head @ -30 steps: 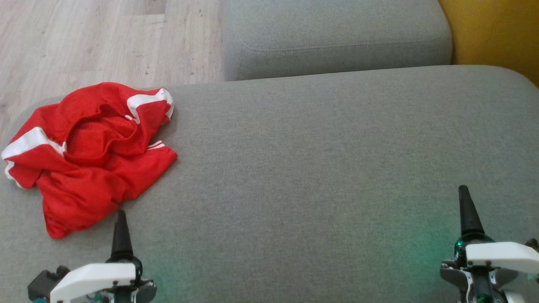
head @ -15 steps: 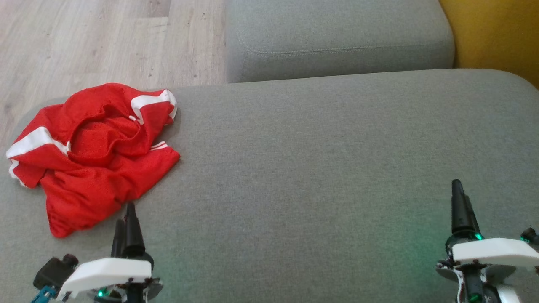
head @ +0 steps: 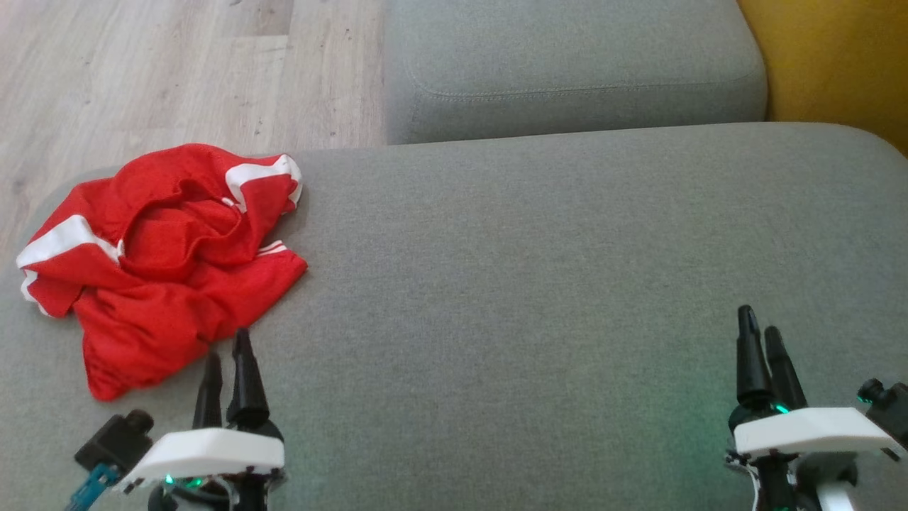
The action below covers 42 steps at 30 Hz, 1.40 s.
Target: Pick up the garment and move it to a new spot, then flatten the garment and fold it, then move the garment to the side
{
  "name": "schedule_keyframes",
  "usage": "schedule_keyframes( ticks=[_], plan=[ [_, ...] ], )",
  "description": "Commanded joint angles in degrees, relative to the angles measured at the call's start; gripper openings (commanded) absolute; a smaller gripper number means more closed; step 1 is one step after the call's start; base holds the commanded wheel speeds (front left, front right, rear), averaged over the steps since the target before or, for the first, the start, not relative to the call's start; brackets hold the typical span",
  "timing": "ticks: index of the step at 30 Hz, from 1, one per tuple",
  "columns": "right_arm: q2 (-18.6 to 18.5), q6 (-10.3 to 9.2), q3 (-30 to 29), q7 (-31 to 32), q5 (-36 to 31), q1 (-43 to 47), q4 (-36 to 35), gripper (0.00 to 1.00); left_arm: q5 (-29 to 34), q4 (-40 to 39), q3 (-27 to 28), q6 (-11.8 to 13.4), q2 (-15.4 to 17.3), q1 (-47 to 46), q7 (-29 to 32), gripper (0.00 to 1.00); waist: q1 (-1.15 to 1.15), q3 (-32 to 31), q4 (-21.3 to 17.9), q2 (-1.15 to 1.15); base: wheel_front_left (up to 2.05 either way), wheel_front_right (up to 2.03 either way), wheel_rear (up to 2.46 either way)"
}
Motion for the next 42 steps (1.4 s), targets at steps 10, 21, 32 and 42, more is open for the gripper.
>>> schedule_keyframes(
  ticks=[10,21,32,42],
  plan=[
    [-0.42,0.18,2.13,-2.44,-8.84,-0.94,-3.40,1.00,8.58,-3.82,-1.05,1.28,0.36,-1.51,-2.40,1.00,0.00,-0.81,0.24,0.00,0.00,0.00,0.00],
    [-0.46,0.20,3.28,-4.47,-17.12,0.20,-4.45,1.00,17.41,-5.01,-2.99,2.16,0.40,-1.04,-4.45,1.00,0.00,-1.95,0.74,0.00,0.00,0.00,0.00],
    [-0.50,0.22,3.65,-6.32,-24.84,1.10,-5.24,1.00,25.41,-5.48,-4.66,2.90,0.43,-0.53,-6.31,1.00,0.00,-2.55,1.11,0.00,0.00,0.00,0.00],
    [-0.52,0.23,3.95,-7.84,-31.32,1.74,-5.83,1.00,31.86,-5.96,-5.85,3.77,0.46,-0.44,-7.85,1.00,0.00,-2.65,1.39,0.00,0.00,0.00,0.00]
  ],
)
